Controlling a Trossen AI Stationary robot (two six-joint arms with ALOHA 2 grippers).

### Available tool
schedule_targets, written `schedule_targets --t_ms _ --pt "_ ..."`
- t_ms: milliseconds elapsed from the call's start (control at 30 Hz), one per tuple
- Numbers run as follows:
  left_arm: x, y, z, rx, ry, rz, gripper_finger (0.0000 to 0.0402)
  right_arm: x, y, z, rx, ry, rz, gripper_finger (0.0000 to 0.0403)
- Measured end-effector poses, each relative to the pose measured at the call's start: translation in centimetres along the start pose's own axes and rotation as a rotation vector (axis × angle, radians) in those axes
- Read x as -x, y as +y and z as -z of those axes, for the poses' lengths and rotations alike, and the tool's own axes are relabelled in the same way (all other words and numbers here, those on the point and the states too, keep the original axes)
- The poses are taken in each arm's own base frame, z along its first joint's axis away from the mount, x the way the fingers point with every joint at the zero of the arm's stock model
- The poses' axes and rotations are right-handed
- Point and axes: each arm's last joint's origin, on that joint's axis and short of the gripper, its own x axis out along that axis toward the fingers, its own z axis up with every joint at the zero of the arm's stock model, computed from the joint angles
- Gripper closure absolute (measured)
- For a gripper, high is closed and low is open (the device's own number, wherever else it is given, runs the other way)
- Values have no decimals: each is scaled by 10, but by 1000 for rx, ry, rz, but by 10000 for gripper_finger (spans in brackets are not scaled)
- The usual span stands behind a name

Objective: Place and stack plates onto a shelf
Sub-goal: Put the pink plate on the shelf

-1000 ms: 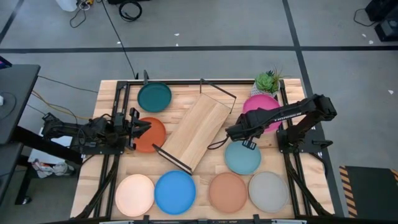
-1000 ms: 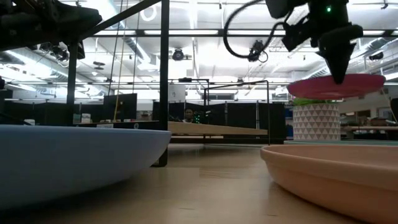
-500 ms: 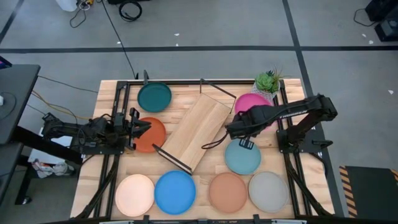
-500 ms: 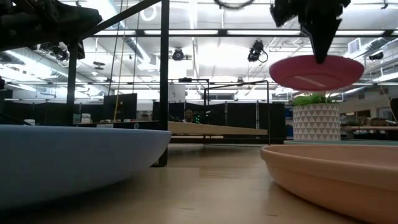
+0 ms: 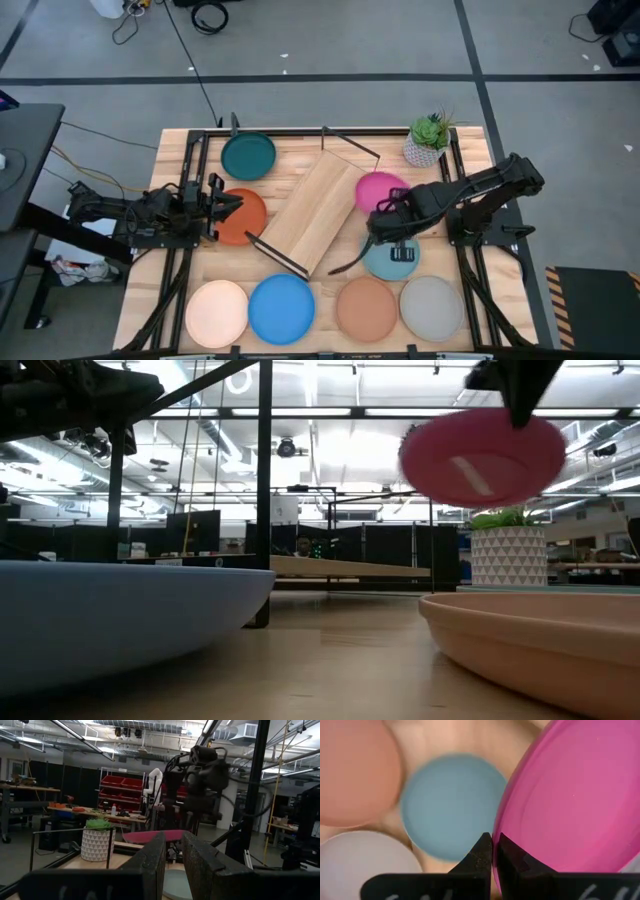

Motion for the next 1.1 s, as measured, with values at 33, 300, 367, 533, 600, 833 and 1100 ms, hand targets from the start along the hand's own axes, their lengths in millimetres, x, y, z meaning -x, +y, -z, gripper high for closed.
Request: schedule_targets --t_ms 33,300,367,533,600,833,1100 --pt "0 0 0 0 0 0 333 -1 3 -4 45 -39 -13 388" --pt "0 0 0 -1 0 0 333 -38 14 -45 341 -141 -1 388" --pt "0 0 0 -1 0 0 333 -51 10 -53 383 -112 50 388" --pt "0 0 0 -1 1 0 333 -80 -8 -67 451 -31 196 388" --pt "0 0 0 -1 1 0 333 -90 -16 -72 460 2 201 388" --pt "0 0 0 -2 1 0 333 -112 -51 -83 417 64 207 383" --pt "0 0 0 -2 1 0 333 -116 -82 -86 306 49 190 378"
